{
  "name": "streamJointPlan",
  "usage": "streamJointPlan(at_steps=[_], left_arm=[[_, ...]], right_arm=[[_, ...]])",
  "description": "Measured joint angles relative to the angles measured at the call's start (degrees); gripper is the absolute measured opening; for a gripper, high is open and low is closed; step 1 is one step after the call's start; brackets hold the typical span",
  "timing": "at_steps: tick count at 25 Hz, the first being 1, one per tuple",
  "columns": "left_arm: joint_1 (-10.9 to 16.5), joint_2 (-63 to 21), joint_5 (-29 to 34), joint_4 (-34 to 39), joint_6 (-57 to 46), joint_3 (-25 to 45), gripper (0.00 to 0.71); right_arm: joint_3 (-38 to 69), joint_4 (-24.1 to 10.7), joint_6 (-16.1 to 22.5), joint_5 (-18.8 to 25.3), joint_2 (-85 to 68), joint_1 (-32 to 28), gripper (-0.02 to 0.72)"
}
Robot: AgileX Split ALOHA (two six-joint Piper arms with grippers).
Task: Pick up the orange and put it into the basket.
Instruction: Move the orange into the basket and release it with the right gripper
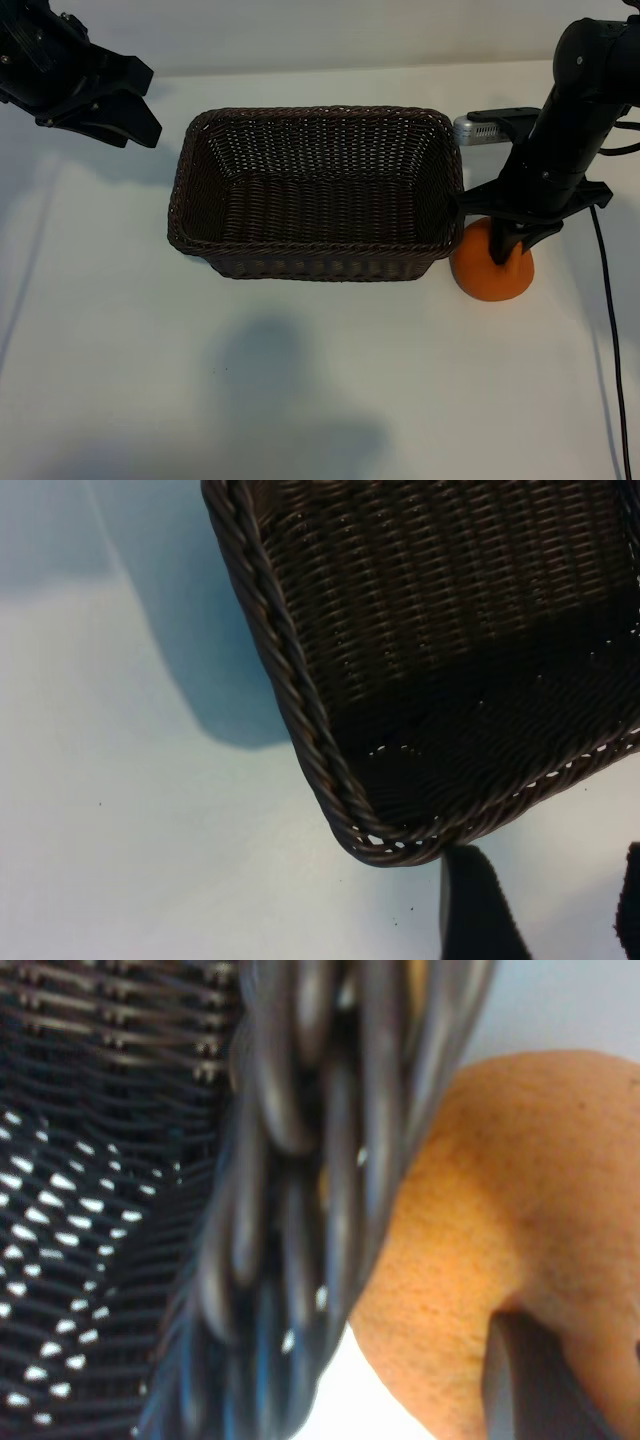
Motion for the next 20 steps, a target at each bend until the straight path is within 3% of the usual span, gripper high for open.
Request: streamJointPlan(at_steps=[6, 11, 20], left_arm=[[0.0, 0.0, 0.0, 0.0, 0.0, 0.0, 0.398], [0.0, 0.0, 0.0, 0.0, 0.0, 0.0, 0.398], [0.0, 0.0, 0.0, 0.0, 0.0, 0.0, 0.398]], right_arm=[[0.0, -0.3, -1.24, 1.04, -0.23, 0.0, 0.091], [0.0, -3.02, -1.24, 2.67, -3.38, 0.0, 0.091], [-2.87, -4.48, -1.14, 7.82, -12.86, 0.0, 0.087]])
